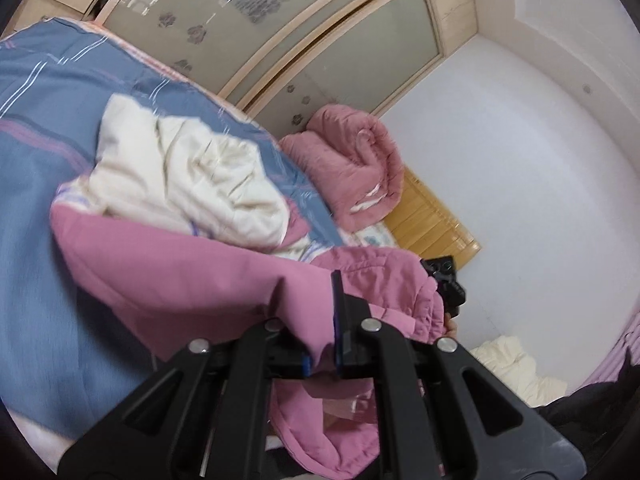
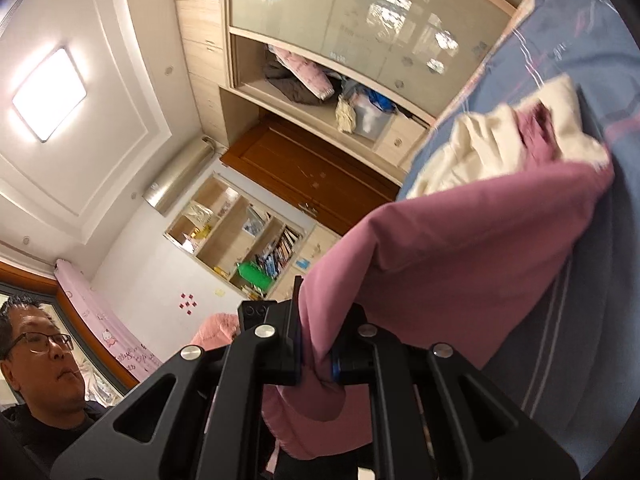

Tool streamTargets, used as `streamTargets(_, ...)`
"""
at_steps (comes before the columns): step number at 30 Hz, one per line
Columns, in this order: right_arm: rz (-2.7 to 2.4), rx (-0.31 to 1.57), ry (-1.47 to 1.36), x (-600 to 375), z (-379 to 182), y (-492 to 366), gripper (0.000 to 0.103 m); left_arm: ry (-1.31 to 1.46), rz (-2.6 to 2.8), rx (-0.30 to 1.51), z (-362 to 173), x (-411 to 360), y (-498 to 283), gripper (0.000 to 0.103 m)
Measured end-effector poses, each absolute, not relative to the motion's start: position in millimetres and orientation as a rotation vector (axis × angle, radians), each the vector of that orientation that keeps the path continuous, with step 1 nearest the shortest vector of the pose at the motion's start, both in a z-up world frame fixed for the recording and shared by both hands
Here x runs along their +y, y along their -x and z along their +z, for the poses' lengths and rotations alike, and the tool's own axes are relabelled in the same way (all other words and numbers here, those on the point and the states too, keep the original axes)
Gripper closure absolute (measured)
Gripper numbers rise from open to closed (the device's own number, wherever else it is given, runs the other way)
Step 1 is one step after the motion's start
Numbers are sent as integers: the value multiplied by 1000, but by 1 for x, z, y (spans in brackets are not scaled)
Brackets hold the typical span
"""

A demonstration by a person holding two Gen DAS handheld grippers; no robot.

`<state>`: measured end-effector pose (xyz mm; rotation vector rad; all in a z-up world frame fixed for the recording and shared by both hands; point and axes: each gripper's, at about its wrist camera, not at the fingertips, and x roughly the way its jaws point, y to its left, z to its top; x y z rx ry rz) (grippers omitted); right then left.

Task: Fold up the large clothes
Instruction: 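Grasp the pink hem with the left gripper while the right gripper holds it, lifting together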

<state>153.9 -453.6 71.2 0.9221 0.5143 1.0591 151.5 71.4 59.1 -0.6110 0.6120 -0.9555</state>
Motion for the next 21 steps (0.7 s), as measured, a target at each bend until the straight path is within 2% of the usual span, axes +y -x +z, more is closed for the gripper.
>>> streamTargets(13,911,328,-1032,-496,106,-240,94,761,-761,475,97,119,-254,96)
streamTargets(21,671,264,-1085,-518,88,-281,94,766,-523,436,84,143,-297,96)
